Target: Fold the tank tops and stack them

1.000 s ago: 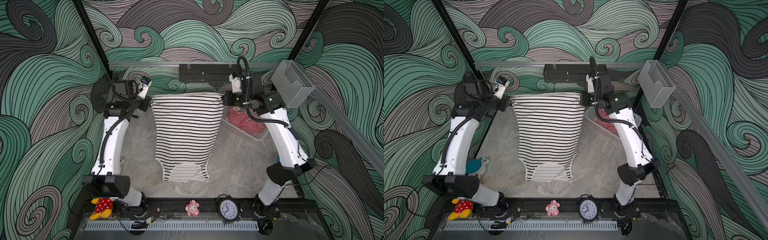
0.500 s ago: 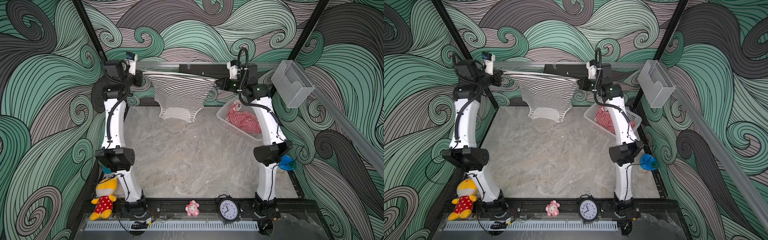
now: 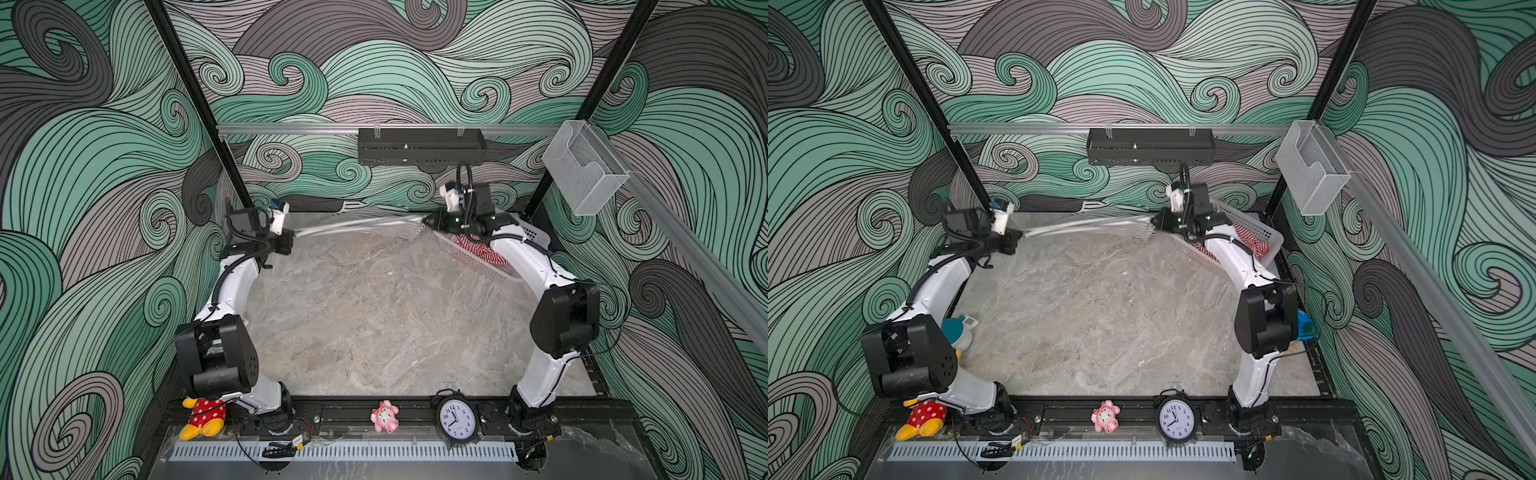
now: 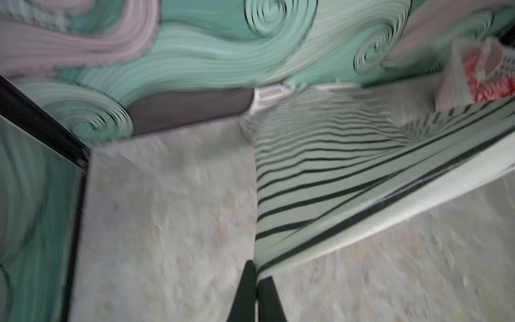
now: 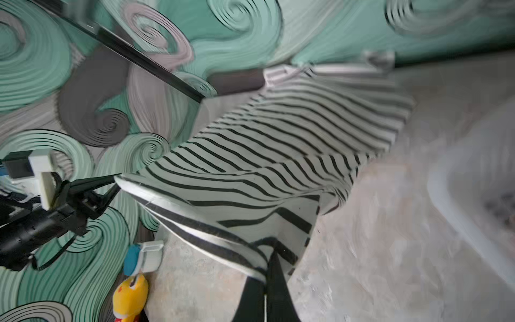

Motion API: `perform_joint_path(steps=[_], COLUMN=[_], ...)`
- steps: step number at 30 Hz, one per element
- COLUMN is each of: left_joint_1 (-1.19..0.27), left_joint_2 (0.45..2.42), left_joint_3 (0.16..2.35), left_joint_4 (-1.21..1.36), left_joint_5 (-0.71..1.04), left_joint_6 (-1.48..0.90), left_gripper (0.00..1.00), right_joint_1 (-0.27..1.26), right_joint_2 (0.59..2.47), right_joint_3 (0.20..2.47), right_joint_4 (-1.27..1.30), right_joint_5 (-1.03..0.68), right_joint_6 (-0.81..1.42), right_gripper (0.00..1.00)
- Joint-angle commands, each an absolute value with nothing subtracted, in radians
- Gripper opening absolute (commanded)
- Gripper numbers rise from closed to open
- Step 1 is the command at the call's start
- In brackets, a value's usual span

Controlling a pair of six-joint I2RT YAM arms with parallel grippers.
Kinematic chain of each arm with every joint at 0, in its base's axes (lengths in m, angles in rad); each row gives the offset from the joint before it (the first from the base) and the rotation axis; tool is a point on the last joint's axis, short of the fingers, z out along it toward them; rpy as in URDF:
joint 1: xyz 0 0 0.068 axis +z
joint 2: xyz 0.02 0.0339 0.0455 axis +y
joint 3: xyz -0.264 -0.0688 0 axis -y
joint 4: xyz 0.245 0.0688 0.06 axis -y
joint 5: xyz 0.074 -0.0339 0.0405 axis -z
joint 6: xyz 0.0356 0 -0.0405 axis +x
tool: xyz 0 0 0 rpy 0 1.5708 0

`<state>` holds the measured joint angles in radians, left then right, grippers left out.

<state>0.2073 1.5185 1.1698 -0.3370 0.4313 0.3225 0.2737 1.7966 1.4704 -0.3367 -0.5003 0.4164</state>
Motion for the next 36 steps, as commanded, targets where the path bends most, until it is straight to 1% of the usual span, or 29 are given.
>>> perform_joint_path(steps=[1,4,7,12,19,23,24,26,28,29,31,32,33,34,36], left_joint_1=[0.238,0.234,0.193,0.111,0.077,0.066,0.065,0.066,0.065,0.066,0.064,0.064,0.064,0.065,0.075], left_joint_2=[1.412,1.285,1.187,1.175,1.146,1.108,1.1,1.082,1.067,1.063,1.059,1.054,1.048,1.041,1.033], left_joint_3=[1.095,0.965,0.865,0.797,0.759,0.738,0.732,0.727,0.726,0.727,0.738,0.749,0.769,0.79,0.819], left_joint_4=[-0.467,-0.533,-0.618,-0.782,-0.957,-0.998,-1.003,-1.017,-1.059,-1.085,-1.154,-1.166,-1.171,-1.149,-1.115], left_joint_5=[0.491,0.577,0.564,0.445,0.382,0.376,0.372,0.362,0.361,0.362,0.352,0.331,0.298,0.263,0.251], left_joint_6=[0.474,0.594,0.716,0.879,1.007,1.035,1.04,1.049,1.076,1.093,1.134,1.134,1.115,1.064,1.058], left_gripper=[0.0,0.0,0.0,0.0,0.0,0.0,0.0,0.0,0.0,0.02,0.29,0.37,0.42,0.44,0.44], right_joint_1=[0.245,0.247,0.248,0.251,0.277,0.33,0.349,0.381,0.413,0.424,0.434,0.434,0.434,0.434,0.44], right_joint_2=[1.61,1.492,1.416,1.341,1.258,1.209,1.201,1.188,1.176,1.165,1.128,1.103,1.075,1.053,1.048], right_joint_3=[1.237,1.072,0.979,0.866,0.781,0.759,0.753,0.742,0.736,0.737,0.739,0.739,0.739,0.739,0.748], right_joint_4=[-0.181,-0.176,-0.215,-0.265,-0.34,-0.42,-0.434,-0.454,-0.479,-0.498,-0.539,-0.55,-0.558,-0.555,-0.54], right_joint_5=[-0.446,-0.447,-0.441,-0.43,-0.418,-0.388,-0.382,-0.382,-0.394,-0.388,-0.363,-0.347,-0.324,-0.308,-0.301], right_joint_6=[0.446,0.448,0.434,0.41,0.405,0.408,0.409,0.416,0.422,0.423,0.427,0.432,0.444,0.458,0.494], right_gripper=[0.0,0.0,0.0,0.0,0.0,0.05,0.08,0.17,0.31,0.37,0.57,0.64,0.72,0.76,0.76])
